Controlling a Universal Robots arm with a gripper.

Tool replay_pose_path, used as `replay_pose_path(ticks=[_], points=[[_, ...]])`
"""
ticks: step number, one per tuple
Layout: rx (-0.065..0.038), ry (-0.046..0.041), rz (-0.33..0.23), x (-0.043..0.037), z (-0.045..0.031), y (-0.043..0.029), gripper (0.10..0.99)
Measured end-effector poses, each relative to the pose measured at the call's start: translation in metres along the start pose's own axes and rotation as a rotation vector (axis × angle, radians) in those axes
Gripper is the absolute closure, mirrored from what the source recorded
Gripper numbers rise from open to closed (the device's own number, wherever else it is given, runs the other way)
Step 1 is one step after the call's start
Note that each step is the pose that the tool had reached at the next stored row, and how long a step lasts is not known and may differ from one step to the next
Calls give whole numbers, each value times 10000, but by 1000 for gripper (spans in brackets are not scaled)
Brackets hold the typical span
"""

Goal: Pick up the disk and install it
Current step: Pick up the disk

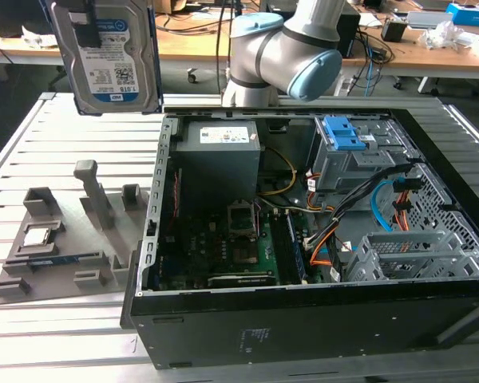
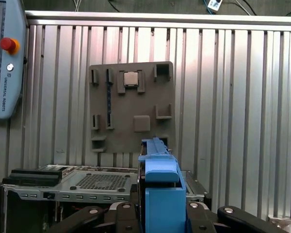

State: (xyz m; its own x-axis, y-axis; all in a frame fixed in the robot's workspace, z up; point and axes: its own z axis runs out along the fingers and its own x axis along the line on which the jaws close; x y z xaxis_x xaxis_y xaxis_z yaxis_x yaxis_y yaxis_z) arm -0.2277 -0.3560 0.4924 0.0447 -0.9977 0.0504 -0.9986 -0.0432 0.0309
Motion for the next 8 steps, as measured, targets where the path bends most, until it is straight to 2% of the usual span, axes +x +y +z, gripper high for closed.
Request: replay_pose_path(ticks=[1, 5, 6, 8], points=[[-1, 1, 1, 2, -2, -53, 722], [-1, 2, 0, 7, -5, -153, 722], [-1, 2, -1, 9, -7, -202, 722], [-1, 1, 1, 11, -8, -256, 722]])
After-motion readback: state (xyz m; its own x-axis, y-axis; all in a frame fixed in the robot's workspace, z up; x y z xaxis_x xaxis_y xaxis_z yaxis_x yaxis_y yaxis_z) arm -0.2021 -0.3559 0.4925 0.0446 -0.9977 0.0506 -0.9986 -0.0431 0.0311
